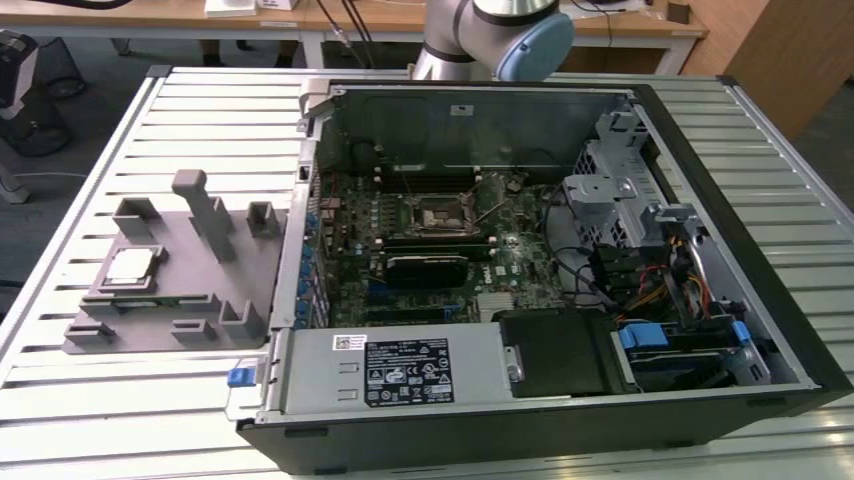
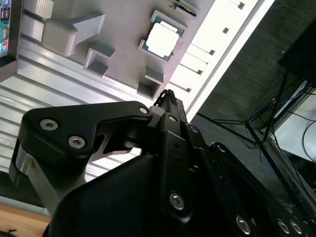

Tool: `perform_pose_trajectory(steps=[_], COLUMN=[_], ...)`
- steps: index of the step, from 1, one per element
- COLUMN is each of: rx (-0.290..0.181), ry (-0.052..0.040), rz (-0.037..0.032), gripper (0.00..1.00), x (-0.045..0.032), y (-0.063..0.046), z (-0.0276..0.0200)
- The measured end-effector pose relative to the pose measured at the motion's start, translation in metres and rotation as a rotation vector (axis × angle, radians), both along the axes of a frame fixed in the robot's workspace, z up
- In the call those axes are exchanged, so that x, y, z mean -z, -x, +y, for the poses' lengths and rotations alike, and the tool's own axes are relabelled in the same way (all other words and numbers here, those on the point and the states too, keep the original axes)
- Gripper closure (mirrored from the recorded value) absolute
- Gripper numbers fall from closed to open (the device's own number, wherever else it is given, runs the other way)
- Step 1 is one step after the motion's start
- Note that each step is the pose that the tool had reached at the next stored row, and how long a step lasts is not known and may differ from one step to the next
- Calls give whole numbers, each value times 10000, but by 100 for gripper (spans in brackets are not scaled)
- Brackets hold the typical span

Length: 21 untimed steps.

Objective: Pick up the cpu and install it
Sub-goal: 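Pick up the cpu and move it towards the insertion slot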

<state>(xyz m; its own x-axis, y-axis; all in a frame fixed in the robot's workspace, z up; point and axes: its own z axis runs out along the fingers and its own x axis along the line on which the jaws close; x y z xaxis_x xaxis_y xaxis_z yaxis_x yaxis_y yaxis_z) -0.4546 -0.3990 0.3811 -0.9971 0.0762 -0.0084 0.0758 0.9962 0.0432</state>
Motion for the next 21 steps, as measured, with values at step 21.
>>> perform_pose_trajectory(steps=[21], rx=[0], ry=[1], rz=[5], gripper=[89], x=[41], y=[3], z=[-2])
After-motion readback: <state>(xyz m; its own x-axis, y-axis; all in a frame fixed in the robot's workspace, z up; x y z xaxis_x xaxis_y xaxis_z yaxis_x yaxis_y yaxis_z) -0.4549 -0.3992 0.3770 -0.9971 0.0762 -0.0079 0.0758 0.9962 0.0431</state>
